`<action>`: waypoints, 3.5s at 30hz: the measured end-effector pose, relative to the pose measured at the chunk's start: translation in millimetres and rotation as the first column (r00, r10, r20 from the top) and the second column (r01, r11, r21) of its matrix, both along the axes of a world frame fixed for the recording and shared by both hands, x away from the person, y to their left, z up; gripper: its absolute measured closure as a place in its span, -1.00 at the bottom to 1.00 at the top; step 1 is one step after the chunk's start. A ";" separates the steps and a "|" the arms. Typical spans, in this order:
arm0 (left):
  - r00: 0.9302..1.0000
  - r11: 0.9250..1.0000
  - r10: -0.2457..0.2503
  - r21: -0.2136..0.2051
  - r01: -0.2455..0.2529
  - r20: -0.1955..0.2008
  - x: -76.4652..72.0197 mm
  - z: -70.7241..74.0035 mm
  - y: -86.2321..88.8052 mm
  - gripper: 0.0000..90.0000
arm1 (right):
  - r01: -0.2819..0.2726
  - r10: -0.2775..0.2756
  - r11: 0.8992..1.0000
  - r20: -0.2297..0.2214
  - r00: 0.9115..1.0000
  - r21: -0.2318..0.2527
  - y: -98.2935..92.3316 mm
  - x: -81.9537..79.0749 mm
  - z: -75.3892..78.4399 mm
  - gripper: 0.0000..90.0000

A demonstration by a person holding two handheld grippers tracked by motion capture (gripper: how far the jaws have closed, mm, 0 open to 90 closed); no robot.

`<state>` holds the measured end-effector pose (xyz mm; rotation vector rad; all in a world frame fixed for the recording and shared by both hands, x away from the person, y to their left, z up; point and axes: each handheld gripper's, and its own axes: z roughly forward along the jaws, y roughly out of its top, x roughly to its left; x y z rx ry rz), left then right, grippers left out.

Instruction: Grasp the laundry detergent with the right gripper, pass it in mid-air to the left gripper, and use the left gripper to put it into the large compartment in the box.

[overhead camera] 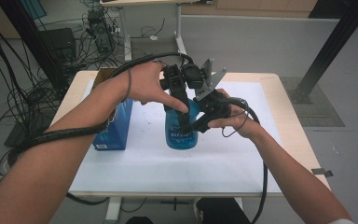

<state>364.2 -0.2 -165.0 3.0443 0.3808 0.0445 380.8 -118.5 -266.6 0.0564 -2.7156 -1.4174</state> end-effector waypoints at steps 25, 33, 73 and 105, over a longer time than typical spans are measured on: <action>0.998 0.997 0.069 -0.046 -0.069 0.000 -3.8 -7.8 -2.6 -0.88 | -0.017 0.017 1.000 0.012 1.000 0.007 -1.3 0.0 0.7 -0.05; 0.998 0.997 0.066 -0.049 -0.066 -0.002 -3.8 -8.1 -2.8 -0.88 | -0.010 0.010 1.000 -0.001 1.000 0.004 -1.5 -0.9 1.0 -0.05; 0.999 0.998 0.050 -0.037 -0.050 0.010 -5.7 -8.9 -2.5 -0.72 | -0.011 0.011 1.000 0.006 1.000 -0.005 -1.3 -2.9 0.2 -0.05; 0.998 0.997 -0.070 0.043 0.070 0.007 -5.0 -5.3 -6.4 -0.20 | -0.010 0.010 1.000 0.033 0.999 0.003 -4.1 -6.4 -1.2 -0.05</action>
